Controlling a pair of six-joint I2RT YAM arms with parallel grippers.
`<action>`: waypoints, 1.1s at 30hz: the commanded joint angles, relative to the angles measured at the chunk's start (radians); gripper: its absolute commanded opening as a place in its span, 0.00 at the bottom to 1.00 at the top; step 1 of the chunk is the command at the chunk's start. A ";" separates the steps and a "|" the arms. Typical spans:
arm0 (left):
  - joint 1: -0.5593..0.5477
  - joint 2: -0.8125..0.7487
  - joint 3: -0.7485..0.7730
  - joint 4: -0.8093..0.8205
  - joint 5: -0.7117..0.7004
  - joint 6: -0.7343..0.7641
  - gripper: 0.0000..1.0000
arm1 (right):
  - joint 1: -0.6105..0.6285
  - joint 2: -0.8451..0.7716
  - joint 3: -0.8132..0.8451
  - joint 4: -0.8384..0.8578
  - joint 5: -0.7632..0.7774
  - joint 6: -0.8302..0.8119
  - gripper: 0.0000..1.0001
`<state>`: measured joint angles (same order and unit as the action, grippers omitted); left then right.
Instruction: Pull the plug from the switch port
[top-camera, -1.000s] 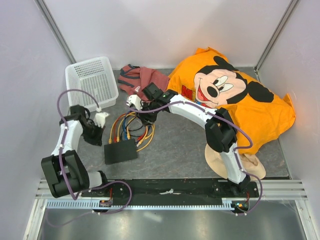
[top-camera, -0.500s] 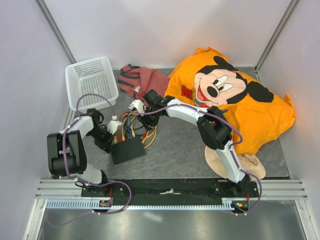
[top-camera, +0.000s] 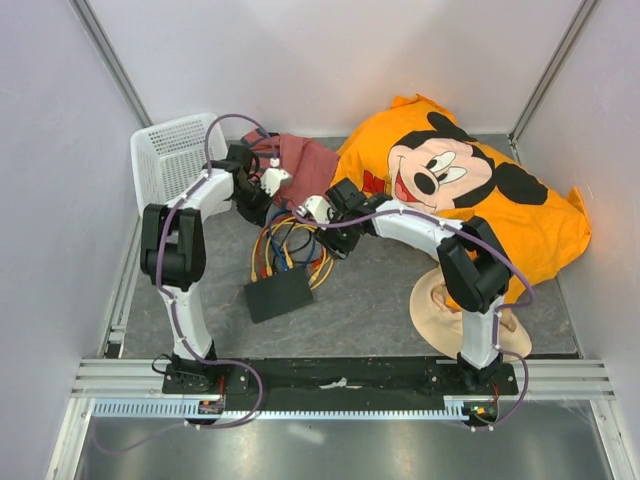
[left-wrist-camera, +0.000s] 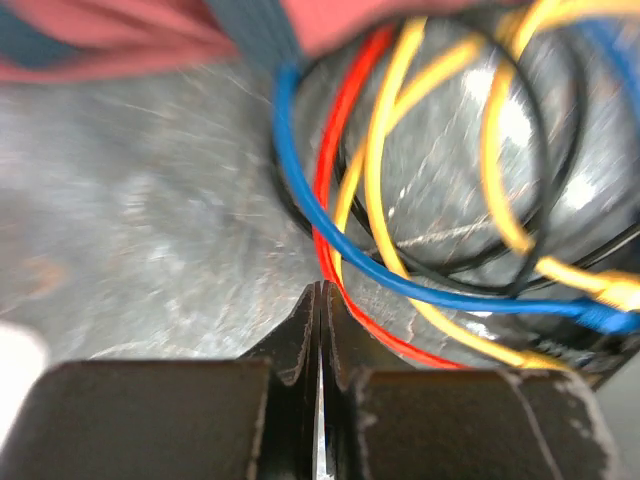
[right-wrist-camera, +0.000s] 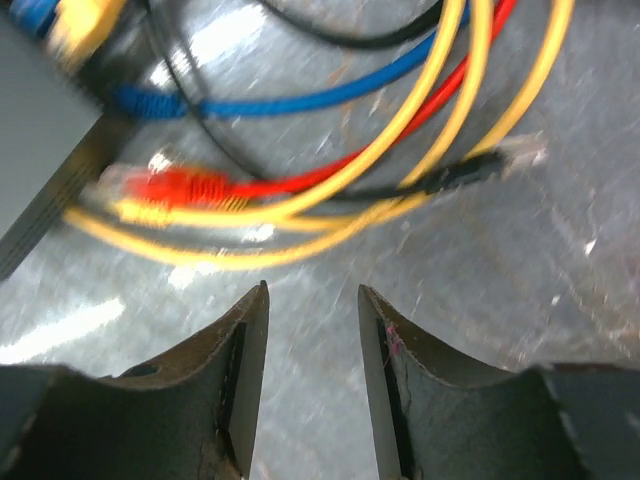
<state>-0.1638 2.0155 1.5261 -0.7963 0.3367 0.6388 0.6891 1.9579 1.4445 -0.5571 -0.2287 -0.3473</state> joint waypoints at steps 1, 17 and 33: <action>0.038 -0.188 -0.033 -0.041 -0.016 -0.171 0.02 | 0.009 -0.112 -0.045 0.013 -0.003 -0.053 0.45; 0.248 -0.413 -0.382 -0.248 -0.005 -0.573 0.02 | 0.187 0.067 0.083 -0.101 -0.023 -0.016 0.25; 0.192 -0.112 -0.406 -0.287 0.191 -0.318 0.02 | 0.329 0.078 0.043 -0.089 -0.069 0.033 0.29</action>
<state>0.0643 1.8732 1.1168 -1.0359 0.3988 0.2245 0.9947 2.0308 1.4792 -0.6750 -0.2623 -0.3580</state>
